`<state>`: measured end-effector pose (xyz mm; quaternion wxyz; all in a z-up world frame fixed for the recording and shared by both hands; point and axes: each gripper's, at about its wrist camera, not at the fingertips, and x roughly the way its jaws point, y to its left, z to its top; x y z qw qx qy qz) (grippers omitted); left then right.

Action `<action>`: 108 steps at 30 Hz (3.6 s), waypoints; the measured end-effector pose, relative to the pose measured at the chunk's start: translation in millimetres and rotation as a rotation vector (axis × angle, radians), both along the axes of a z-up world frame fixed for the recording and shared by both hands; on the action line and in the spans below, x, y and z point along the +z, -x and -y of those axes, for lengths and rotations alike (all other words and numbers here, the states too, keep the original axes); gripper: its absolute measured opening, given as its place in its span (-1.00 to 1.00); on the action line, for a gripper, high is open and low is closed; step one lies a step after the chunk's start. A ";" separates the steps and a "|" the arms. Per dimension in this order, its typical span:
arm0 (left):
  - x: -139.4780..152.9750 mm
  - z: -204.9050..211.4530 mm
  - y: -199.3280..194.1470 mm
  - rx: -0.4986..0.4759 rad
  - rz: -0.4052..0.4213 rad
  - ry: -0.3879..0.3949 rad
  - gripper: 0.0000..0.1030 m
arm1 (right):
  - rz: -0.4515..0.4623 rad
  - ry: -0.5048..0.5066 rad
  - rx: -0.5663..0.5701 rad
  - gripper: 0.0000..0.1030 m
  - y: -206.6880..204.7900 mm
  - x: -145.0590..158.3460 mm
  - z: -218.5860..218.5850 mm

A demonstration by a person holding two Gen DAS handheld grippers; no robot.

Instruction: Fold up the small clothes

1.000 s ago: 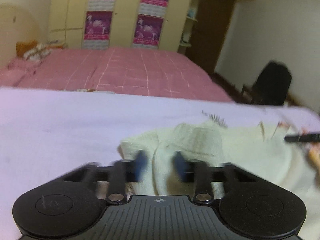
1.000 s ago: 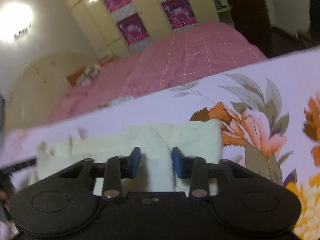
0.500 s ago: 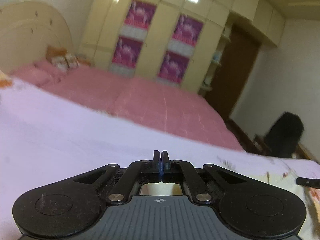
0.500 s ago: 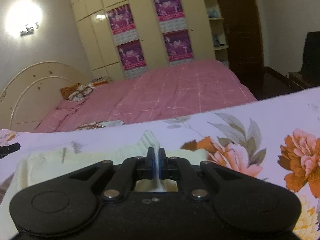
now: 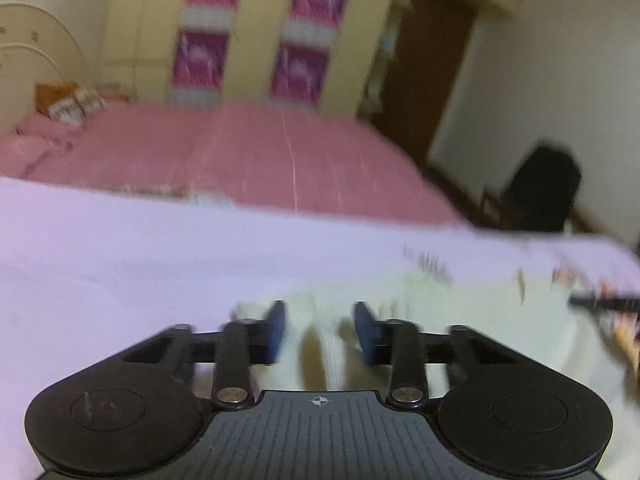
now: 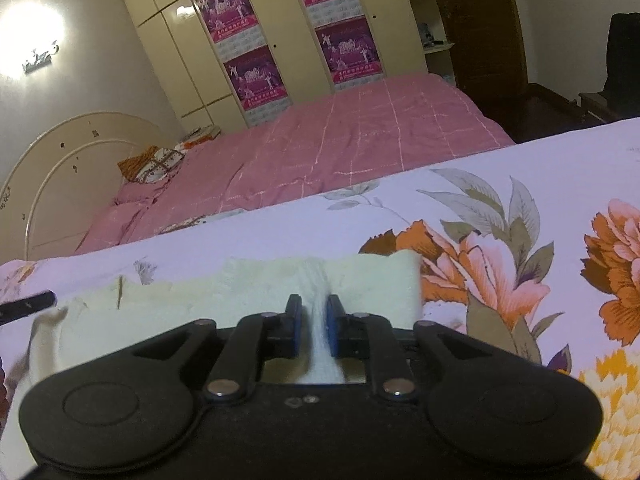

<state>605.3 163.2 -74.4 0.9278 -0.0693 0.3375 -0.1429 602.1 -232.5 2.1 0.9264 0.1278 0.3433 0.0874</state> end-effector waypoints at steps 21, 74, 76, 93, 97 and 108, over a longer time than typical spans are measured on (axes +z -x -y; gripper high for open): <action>-5.5 15.8 -8.8 0.168 0.096 -0.049 -0.90 | 0.046 0.086 -0.069 -0.91 -2.8 -7.0 -0.4; -1.5 75.8 126.0 0.014 0.051 -0.292 0.76 | 0.014 0.375 0.196 -0.30 120.1 -12.7 -71.2; 2.6 60.3 135.0 0.083 0.016 -0.245 0.75 | -0.002 0.370 0.159 -0.30 125.6 -10.9 -57.6; -4.0 120.8 194.8 0.024 0.002 -0.203 0.76 | -0.016 0.305 0.229 -0.25 184.6 -10.1 -98.4; -6.9 98.2 207.1 0.054 -0.003 -0.206 0.76 | -0.039 0.316 0.182 -0.27 198.5 -12.2 -62.3; -0.2 87.6 211.2 0.082 -0.045 -0.235 0.75 | -0.066 0.255 0.111 -0.23 197.9 -8.1 -53.2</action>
